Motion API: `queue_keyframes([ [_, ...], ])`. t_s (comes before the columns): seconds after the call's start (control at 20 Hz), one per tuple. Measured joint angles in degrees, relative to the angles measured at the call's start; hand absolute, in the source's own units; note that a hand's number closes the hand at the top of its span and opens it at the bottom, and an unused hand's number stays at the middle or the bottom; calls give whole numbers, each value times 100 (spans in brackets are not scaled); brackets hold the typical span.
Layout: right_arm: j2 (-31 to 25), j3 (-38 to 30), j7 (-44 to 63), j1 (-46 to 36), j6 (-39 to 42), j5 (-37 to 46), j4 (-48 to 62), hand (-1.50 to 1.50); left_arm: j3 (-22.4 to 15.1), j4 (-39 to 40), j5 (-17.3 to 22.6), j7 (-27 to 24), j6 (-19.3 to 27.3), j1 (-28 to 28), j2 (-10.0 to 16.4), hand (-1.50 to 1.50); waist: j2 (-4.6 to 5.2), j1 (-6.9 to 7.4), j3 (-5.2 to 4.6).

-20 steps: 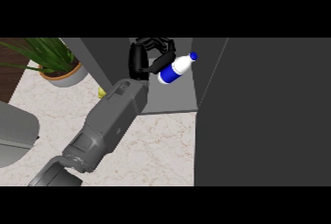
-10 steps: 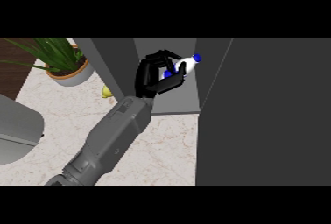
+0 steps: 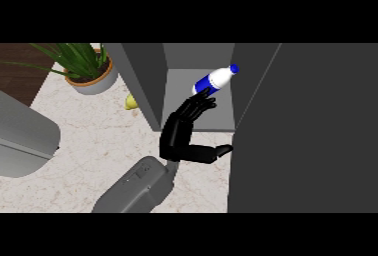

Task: Pick up the bottled water, place it into the cabinet and close the cabinet

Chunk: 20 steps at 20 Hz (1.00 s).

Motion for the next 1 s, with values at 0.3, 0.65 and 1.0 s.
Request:
queue_keyframes([
  [0.3, -60, 70, -84, 49, -163, 60, -3, -150, -341, -1560, -126, -82, 298, 1525, 706, -150, -5, 92, 1],
  [0.65, -831, 215, -82, -71, 226, 242, 16, 150, -422, -2897, -85, -474, -59, 3077, 1780, -150, -9, 168, -15],
  [1.0, -1539, 271, 12, -692, 488, 366, -6, 150, -226, -3626, -27, -857, -618, 3973, 2770, -150, -3, 279, -34],
])
